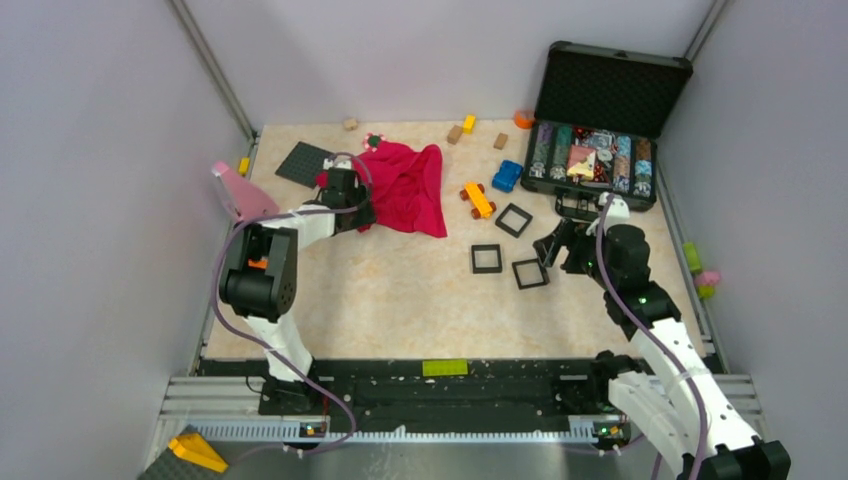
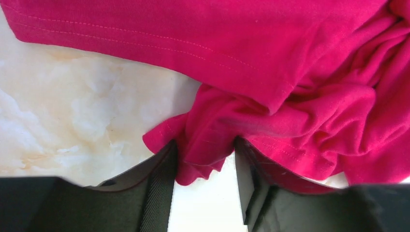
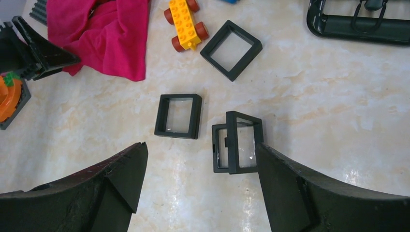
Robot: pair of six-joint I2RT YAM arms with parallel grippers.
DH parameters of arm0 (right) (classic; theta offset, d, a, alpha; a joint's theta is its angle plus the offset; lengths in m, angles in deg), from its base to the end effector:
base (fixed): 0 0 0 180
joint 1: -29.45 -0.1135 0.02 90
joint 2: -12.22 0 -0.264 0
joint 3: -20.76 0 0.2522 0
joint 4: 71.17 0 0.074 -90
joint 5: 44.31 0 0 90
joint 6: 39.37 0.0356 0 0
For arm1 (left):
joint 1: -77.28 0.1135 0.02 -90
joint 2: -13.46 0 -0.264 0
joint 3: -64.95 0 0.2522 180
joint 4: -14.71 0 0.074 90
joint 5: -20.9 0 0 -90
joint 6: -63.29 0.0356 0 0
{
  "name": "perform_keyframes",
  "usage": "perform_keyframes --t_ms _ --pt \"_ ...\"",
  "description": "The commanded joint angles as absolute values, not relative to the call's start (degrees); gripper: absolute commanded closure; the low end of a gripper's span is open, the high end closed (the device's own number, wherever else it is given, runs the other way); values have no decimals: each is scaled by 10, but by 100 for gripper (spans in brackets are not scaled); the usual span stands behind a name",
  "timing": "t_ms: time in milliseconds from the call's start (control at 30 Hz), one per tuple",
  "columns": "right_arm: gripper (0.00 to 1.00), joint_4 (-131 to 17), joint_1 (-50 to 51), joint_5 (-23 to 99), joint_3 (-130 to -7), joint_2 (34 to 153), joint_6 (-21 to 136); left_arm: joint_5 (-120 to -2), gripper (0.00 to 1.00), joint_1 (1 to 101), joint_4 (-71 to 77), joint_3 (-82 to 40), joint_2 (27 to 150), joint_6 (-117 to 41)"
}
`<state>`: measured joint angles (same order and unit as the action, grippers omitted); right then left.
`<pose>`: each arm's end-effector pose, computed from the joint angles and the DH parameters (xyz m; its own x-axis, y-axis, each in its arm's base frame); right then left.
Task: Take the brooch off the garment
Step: Flatten out the clothes at the center of the board.
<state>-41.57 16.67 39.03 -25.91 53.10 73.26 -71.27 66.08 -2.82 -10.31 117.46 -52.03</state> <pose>0.1662 0.0419 0.2676 -0.4877 0.2813 -0.8264 -0.1468 0.9068 0.3952 0.3738 -0.0726 0.1692 -0.7128 -0.2945 -0.6366 -0.1509 0.9507 -0.2709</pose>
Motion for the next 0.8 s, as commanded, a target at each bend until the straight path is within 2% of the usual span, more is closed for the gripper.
perform_keyframes --t_ms 0,33,67,100,367,600,633,667,700,733,767 --pt "16 -437 159 373 -265 530 728 -724 60 662 -35 -142 1184 -497" --pt "17 -438 159 373 -264 531 729 -717 74 662 -45 -154 1186 -493" --pt "18 -439 159 371 -264 532 731 -704 93 662 -61 -162 1184 -492" --pt "18 -438 159 368 -265 533 731 -696 100 661 -77 -166 1180 -494" --pt "21 -429 122 357 -312 592 724 -727 100 574 -192 -57 1000 -519" --pt "23 -444 -12 409 -374 688 727 -724 100 501 -306 49 767 -563" --pt "23 -450 -30 418 -382 704 729 -723 97 491 -324 55 740 -568" --pt "23 -455 -48 426 -388 723 732 -719 88 483 -349 58 719 -574" --pt "23 -464 -63 430 -393 743 734 -711 71 477 -365 60 698 -576" --pt "23 -472 -75 434 -398 761 739 -700 23 474 -372 62 679 -573" --pt "23 -479 -87 437 -401 779 743 -698 5 473 -379 64 658 -570"
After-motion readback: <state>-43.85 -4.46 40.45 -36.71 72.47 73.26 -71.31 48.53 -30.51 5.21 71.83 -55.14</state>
